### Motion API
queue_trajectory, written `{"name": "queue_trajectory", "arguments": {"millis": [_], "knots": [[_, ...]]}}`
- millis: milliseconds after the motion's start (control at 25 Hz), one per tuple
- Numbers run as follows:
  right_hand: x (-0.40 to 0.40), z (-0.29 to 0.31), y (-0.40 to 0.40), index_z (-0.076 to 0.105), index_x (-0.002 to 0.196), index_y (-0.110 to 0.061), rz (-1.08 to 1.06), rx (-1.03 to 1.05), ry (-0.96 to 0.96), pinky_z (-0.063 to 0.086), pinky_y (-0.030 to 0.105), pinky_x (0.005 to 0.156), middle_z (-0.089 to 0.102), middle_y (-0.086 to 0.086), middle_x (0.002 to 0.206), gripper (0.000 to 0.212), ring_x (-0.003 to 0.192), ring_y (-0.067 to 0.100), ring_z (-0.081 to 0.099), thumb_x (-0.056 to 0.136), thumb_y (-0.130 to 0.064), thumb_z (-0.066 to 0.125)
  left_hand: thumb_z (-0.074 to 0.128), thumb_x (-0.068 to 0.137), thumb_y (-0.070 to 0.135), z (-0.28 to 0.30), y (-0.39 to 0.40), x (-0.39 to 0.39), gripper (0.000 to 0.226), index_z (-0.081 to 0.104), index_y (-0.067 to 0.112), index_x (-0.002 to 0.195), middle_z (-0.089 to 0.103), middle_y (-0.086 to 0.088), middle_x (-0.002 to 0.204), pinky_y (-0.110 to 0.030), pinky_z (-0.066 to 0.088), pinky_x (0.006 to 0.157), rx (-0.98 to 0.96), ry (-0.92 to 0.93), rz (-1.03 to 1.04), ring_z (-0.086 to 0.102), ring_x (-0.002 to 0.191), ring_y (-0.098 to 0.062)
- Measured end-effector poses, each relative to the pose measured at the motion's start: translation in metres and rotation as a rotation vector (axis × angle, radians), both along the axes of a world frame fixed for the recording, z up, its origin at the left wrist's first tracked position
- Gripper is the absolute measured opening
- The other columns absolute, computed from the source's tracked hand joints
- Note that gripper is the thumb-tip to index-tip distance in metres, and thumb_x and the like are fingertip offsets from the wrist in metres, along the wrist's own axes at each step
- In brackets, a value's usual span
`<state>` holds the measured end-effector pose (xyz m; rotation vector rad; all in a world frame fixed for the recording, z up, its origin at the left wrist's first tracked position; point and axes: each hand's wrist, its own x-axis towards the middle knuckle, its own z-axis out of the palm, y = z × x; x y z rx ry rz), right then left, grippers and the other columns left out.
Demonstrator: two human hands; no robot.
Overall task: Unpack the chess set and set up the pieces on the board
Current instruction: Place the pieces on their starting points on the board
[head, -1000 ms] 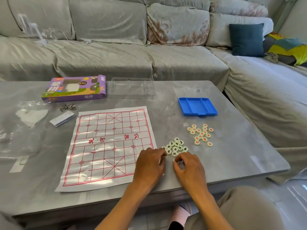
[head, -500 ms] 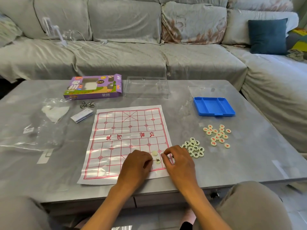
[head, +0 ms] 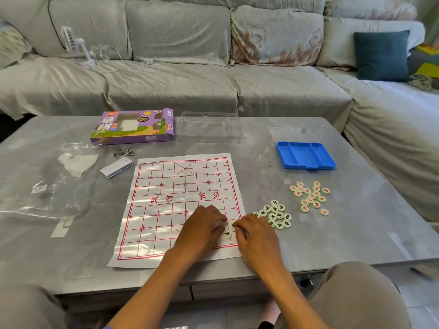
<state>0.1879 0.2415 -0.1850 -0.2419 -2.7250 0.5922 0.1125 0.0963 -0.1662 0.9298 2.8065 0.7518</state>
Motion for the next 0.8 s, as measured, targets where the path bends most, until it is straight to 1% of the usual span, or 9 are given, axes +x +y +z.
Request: {"name": "queue_trajectory", "arguments": {"millis": [160, 240, 320, 400, 480, 560, 640, 720, 800], "knots": [[0.002, 0.003, -0.001, 0.070, 0.104, -0.021, 0.011, 0.011, 0.001, 0.040, 0.021, 0.078, 0.066, -0.007, 0.103, 0.020, 0.091, 0.011, 0.051, 0.092, -0.022, 0.055, 0.057, 0.094, 0.029, 0.003, 0.000, -0.001, 0.020, 0.070, 0.019, 0.105, 0.070, 0.004, 0.104, -0.018, 0.044, 0.083, 0.109, -0.057, 0.059, 0.060, 0.093, -0.011], [0.002, 0.004, 0.000, 0.070, 0.105, -0.021, 0.005, 0.010, -0.004, 0.041, 0.021, 0.080, 0.065, -0.007, 0.104, 0.021, 0.092, 0.011, 0.051, 0.092, -0.023, 0.054, 0.057, 0.095, 0.026, 0.001, -0.002, -0.001, 0.019, 0.071, 0.018, 0.105, 0.071, 0.004, 0.104, -0.015, 0.043, 0.085, 0.156, -0.076, 0.087, 0.063, 0.094, -0.012], [0.002, 0.004, -0.001, 0.069, 0.107, -0.022, 0.023, 0.008, -0.027, 0.040, 0.020, 0.083, 0.065, -0.008, 0.107, 0.022, 0.096, 0.011, 0.051, 0.093, -0.025, 0.053, 0.054, 0.096, 0.029, -0.002, -0.002, 0.000, 0.022, 0.069, 0.018, 0.107, 0.067, 0.004, 0.108, -0.015, 0.041, 0.085, 0.087, -0.061, 0.105, 0.059, 0.098, -0.012], [0.005, 0.009, 0.000, 0.068, 0.111, -0.022, 0.026, -0.016, -0.049, 0.038, 0.018, 0.085, 0.064, -0.007, 0.112, 0.023, 0.101, 0.010, 0.051, 0.094, -0.026, 0.053, 0.055, 0.095, 0.033, -0.001, -0.004, 0.000, 0.023, 0.069, 0.019, 0.105, 0.062, 0.004, 0.107, -0.021, 0.047, 0.086, 0.101, -0.041, 0.156, 0.057, 0.097, -0.012], [0.010, 0.019, 0.014, 0.065, 0.115, -0.021, -0.097, -0.059, -0.008, 0.037, 0.019, 0.085, 0.061, -0.005, 0.117, 0.024, 0.105, 0.012, 0.050, 0.093, -0.025, 0.054, 0.056, 0.094, 0.033, 0.004, -0.018, 0.000, 0.021, 0.070, 0.019, 0.101, 0.063, 0.005, 0.105, -0.031, 0.051, 0.086, 0.176, -0.029, 0.212, 0.058, 0.095, -0.013], [0.016, 0.026, 0.039, 0.060, 0.121, -0.021, -0.275, -0.040, -0.018, 0.041, 0.025, 0.086, 0.055, -0.003, 0.125, 0.029, 0.109, 0.016, 0.049, 0.092, -0.022, 0.056, 0.055, 0.093, 0.033, 0.000, -0.049, 0.001, 0.021, 0.070, 0.021, 0.100, 0.066, 0.003, 0.107, -0.038, 0.049, 0.087, 0.113, 0.111, 0.250, 0.060, 0.097, -0.019], [0.020, 0.027, 0.059, 0.057, 0.124, -0.022, -0.345, 0.012, -0.179, 0.044, 0.031, 0.089, 0.050, -0.003, 0.130, 0.033, 0.111, 0.020, 0.047, 0.091, -0.021, 0.054, 0.050, 0.087, 0.037, -0.011, -0.084, 0.005, 0.027, 0.070, 0.023, 0.099, 0.067, 0.000, 0.111, -0.045, 0.048, 0.085, -0.051, 0.244, 0.258, 0.061, 0.101, -0.026], [0.020, 0.020, 0.064, 0.060, 0.118, -0.022, -0.309, 0.018, -0.274, 0.046, 0.031, 0.086, 0.050, -0.002, 0.124, 0.027, 0.108, 0.019, 0.048, 0.093, -0.020, 0.052, 0.043, 0.088, 0.042, -0.021, -0.102, 0.007, 0.032, 0.067, 0.025, 0.101, 0.065, 0.000, 0.115, -0.046, 0.048, 0.086, -0.140, 0.218, 0.273, 0.060, 0.105, -0.027], [0.021, 0.014, 0.064, 0.063, 0.113, -0.021, -0.277, -0.012, -0.240, 0.045, 0.029, 0.082, 0.052, -0.001, 0.115, 0.023, 0.104, 0.019, 0.050, 0.093, -0.018, 0.052, 0.035, 0.091, 0.045, -0.027, -0.101, 0.005, 0.039, 0.065, 0.026, 0.105, 0.062, 0.001, 0.119, -0.044, 0.046, 0.089, -0.124, 0.188, 0.263, 0.057, 0.109, -0.025]]}}
